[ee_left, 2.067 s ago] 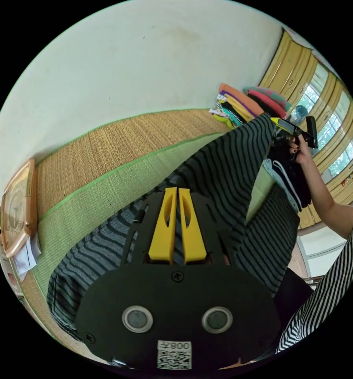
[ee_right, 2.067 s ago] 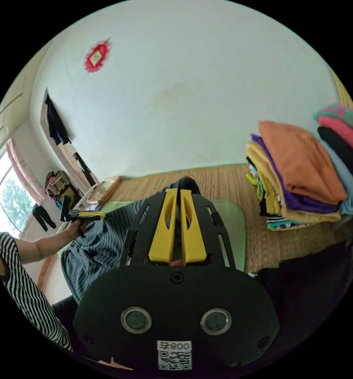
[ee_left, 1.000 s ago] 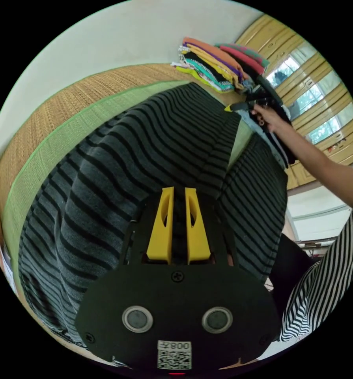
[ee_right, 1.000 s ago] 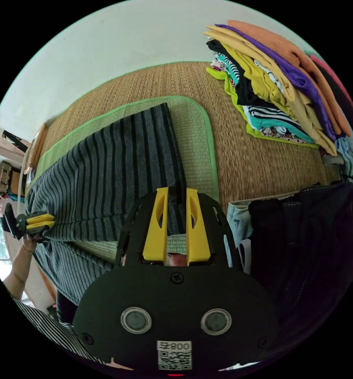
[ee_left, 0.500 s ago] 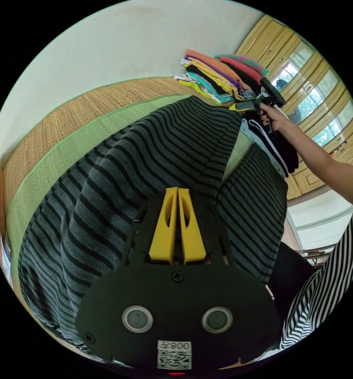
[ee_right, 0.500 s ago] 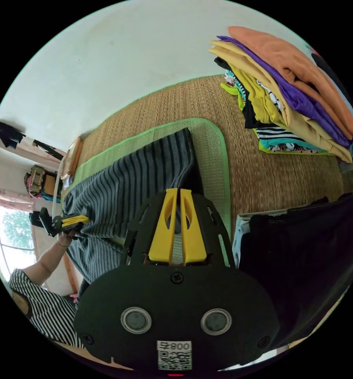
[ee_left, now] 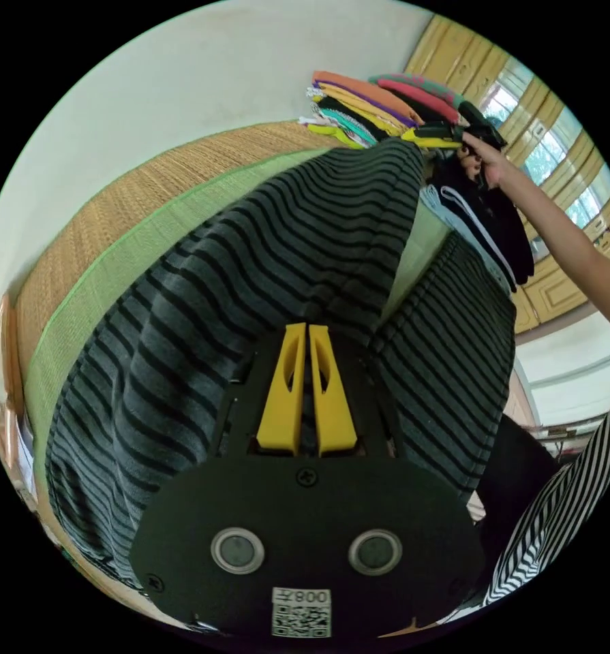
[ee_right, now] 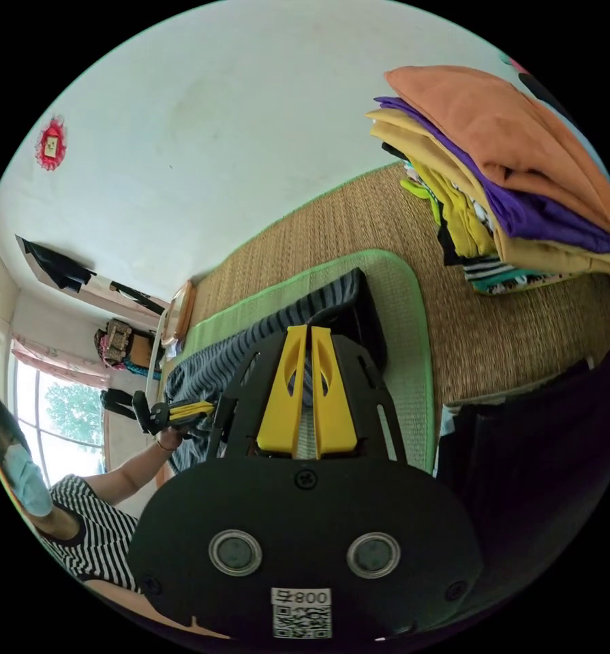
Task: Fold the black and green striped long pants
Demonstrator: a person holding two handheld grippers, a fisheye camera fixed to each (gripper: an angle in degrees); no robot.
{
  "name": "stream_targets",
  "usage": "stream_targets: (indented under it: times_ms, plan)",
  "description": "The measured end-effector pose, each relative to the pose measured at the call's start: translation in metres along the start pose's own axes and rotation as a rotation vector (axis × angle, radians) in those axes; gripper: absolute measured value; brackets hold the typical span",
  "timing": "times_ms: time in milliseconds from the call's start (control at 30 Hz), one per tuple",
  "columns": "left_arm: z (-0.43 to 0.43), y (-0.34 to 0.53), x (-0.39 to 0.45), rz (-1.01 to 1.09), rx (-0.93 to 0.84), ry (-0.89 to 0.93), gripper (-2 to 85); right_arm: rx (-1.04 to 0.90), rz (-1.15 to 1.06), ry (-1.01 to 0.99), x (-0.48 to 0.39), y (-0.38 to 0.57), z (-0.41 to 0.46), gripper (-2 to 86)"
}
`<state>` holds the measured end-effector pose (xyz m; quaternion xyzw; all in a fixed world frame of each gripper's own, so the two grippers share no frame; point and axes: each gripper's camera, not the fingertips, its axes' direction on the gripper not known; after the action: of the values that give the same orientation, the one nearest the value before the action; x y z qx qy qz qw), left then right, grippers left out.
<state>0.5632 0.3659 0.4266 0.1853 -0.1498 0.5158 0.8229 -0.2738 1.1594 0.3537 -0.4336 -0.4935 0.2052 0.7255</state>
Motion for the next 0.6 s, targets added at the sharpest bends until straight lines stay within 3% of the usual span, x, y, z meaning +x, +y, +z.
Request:
stream_targets:
  times_ms: [167, 267, 400, 467, 600]
  plan:
    - [-0.063, 0.016, -0.007, -0.062, 0.269, -0.014, 0.6, 0.107, -0.137, -0.078, -0.043, -0.032, -0.046, 0.6]
    - [-0.074, 0.027, 0.006, -0.012, 0.307, 0.029, 0.6, 0.092, -0.19, -0.018, -0.051, -0.021, -0.062, 0.6]
    - [-0.038, 0.038, 0.026, 0.036, 0.171, 0.082, 0.6, -0.043, -0.056, 0.048, -0.007, 0.011, -0.035, 0.5]
    - [0.0, 0.043, 0.035, 0.051, 0.022, 0.077, 0.7, -0.151, 0.058, 0.087, 0.024, 0.032, -0.001, 0.5]
    - [0.007, 0.047, 0.033, 0.031, -0.009, 0.096, 0.9, -0.214, 0.022, 0.17, -0.007, 0.029, 0.019, 0.2]
